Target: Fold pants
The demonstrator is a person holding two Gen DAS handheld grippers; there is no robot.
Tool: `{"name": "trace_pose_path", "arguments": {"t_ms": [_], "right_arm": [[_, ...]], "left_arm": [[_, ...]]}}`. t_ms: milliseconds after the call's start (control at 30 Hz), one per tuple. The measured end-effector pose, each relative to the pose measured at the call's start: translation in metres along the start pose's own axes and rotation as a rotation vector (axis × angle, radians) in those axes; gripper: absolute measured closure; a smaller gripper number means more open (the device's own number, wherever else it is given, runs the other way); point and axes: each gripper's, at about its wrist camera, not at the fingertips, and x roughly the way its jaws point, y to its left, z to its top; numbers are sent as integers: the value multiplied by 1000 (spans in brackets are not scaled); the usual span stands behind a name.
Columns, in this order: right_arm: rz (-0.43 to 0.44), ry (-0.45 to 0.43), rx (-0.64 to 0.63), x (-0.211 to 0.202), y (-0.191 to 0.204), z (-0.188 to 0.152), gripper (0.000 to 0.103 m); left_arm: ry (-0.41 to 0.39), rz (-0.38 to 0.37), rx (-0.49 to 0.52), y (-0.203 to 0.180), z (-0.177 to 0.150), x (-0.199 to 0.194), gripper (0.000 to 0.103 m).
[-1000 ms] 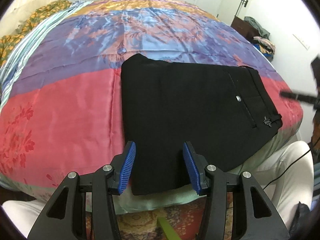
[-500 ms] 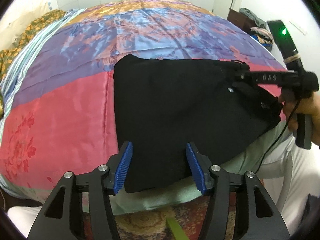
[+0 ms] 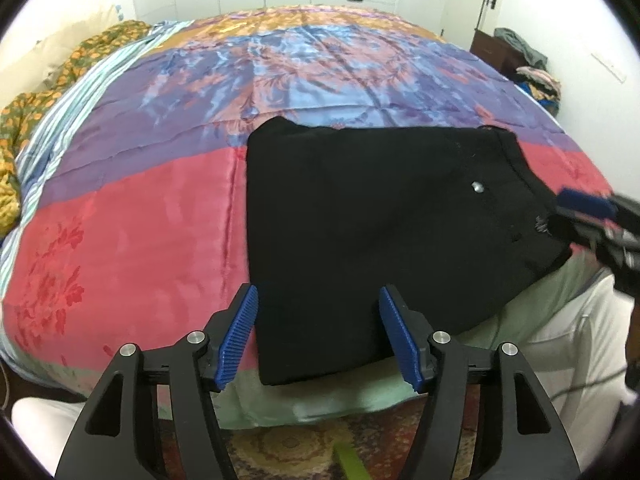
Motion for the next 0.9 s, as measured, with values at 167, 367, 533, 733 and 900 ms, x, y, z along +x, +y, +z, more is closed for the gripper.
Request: {"name": "trace_pose_path", "arguments": {"t_ms": [167, 367, 533, 733, 900], "right_arm": [[-23, 62, 38, 22, -2, -28, 50], [-31, 33, 54, 26, -2, -37, 49], [-40, 29, 45, 26, -1, -39, 49], [-46, 20, 48, 25, 1, -41, 48], [-46, 20, 47, 25, 1, -41, 48]], "left_arm": [[24, 9, 3, -1, -8, 12, 35], [27, 13, 5, -3, -11, 13, 34], [25, 17, 5, -4, -12, 12, 33], [26, 18, 5, -4, -12, 12, 33], [26, 19, 5, -4, -12, 12, 33]]}}
